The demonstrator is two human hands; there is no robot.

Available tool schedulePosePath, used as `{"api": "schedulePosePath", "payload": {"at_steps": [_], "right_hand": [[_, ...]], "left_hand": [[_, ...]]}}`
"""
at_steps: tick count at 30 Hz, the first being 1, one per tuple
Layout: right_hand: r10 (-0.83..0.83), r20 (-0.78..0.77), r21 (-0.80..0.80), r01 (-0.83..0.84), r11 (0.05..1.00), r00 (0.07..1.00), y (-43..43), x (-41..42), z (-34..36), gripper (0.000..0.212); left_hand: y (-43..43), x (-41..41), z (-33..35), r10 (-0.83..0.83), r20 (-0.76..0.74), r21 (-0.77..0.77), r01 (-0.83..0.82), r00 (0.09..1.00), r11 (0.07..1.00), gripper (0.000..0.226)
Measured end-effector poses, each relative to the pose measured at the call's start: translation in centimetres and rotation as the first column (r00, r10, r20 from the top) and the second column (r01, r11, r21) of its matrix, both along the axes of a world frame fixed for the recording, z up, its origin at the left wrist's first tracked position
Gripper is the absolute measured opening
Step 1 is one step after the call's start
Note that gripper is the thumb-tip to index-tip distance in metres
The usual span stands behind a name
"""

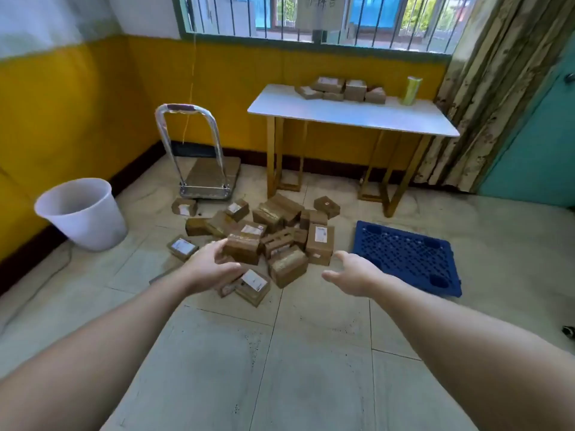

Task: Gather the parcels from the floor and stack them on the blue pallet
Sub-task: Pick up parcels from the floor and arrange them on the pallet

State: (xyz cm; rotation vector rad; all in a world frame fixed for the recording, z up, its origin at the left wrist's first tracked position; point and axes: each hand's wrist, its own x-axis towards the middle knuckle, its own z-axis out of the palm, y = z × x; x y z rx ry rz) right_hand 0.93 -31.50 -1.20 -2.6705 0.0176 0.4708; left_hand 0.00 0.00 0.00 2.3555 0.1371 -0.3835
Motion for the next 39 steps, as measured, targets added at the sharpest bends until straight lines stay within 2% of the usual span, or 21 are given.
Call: {"api": "schedulePosePath", "payload": {"at_steps": [4, 6, 9, 14, 24, 29, 34, 39], "right_hand": [[0.12, 0.0, 0.064, -0.12, 0.991, 0.993, 7.7, 4.9, 1.7, 0.073], [0.163, 0.006, 0.061, -0.163, 0.985, 0.987, 12.6, 6.7, 2.3, 0.072], [0.234, 0.02, 0.053, -0.235, 0.971, 0.972, 19.2, 9.6, 2.7, 0.072], [0.342, -0.001, -0.006, -0.342, 0.94, 0.94, 26.2, 14.0, 1.9, 0.074], [0.416, -0.065, -0.041, -0.419, 0.907, 0.907, 32.1, 27.7, -1.6, 0.074], [0.427, -0.041, -0.047, -0.429, 0.902, 0.903, 33.7, 36.5, -0.6, 0.075], [0.433, -0.089, -0.042, -0.438, 0.898, 0.897, 34.9, 40.7, -1.7, 0.072], [0.36, -0.101, -0.057, -0.367, 0.929, 0.927, 36.4, 45.3, -2.8, 0.072]], "left_hand": [[7.1, 2.8, 0.4, 0.07, 0.053, 0.045, -0.073, 0.996, 0.996, 0.074], [11.0, 3.8, 0.3, 0.107, 0.033, 0.021, -0.107, 0.994, 0.994, 0.073], [16.8, 5.6, 0.4, 0.14, 0.04, 0.067, -0.142, 0.989, 0.988, 0.073], [22.9, 8.5, -0.4, 0.21, -0.002, 0.062, -0.21, 0.978, 0.976, 0.075], [28.7, 17.3, -1.9, 0.351, -0.025, 0.033, -0.351, 0.936, 0.936, 0.075], [30.6, 24.1, -0.8, 0.415, -0.015, 0.066, -0.414, 0.909, 0.908, 0.075], [31.7, 28.2, -1.3, 0.384, -0.057, 0.092, -0.378, 0.922, 0.921, 0.075], [34.0, 34.8, -1.9, 0.326, -0.082, 0.101, -0.317, 0.942, 0.943, 0.074]]}}
